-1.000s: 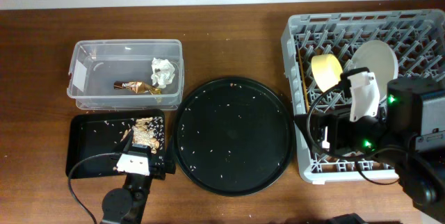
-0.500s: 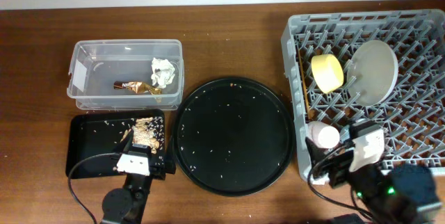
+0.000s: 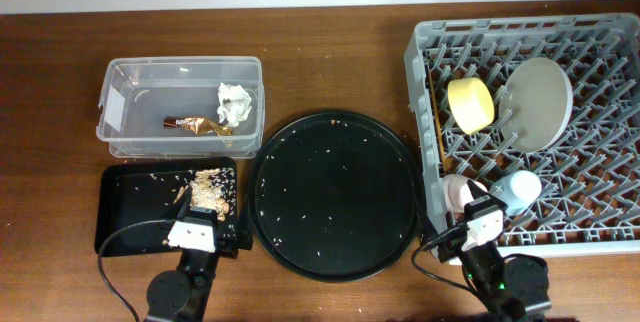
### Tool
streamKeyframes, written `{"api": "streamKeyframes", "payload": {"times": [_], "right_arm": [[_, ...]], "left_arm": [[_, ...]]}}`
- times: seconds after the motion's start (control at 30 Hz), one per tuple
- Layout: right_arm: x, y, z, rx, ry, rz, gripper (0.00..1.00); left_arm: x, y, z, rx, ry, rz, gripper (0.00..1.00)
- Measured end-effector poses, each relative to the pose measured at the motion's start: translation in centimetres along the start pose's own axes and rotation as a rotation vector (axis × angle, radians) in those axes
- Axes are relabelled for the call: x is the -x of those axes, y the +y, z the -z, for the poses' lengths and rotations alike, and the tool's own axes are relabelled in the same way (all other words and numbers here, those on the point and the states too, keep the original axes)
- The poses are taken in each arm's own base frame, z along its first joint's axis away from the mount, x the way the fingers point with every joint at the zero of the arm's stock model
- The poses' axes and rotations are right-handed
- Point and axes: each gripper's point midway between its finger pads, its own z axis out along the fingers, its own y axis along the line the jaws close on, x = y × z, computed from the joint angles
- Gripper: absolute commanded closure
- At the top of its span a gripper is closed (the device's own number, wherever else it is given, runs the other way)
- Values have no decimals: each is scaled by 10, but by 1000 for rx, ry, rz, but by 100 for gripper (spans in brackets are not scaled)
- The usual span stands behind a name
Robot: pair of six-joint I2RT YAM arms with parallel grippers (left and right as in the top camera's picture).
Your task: Sort waste into correct bins and load items into the dishwasher rack
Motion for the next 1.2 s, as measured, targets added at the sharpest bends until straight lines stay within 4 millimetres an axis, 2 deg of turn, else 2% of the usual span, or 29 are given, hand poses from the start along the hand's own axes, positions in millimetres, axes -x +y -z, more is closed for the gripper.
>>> {"api": "streamKeyframes", "payload": {"times": [0.03,0.1,1.2], "right_arm": [[3,-1,-3,-3,-46,7,2],[-5,-1,-6,-3,-44,7,2],[-6,-1,-6,-2,-41,7,2]], "left_arm": [[0,0,0,0,0,0,1],[0,0,0,0,0,0,1],[0,0,0,0,0,0,1]]}}
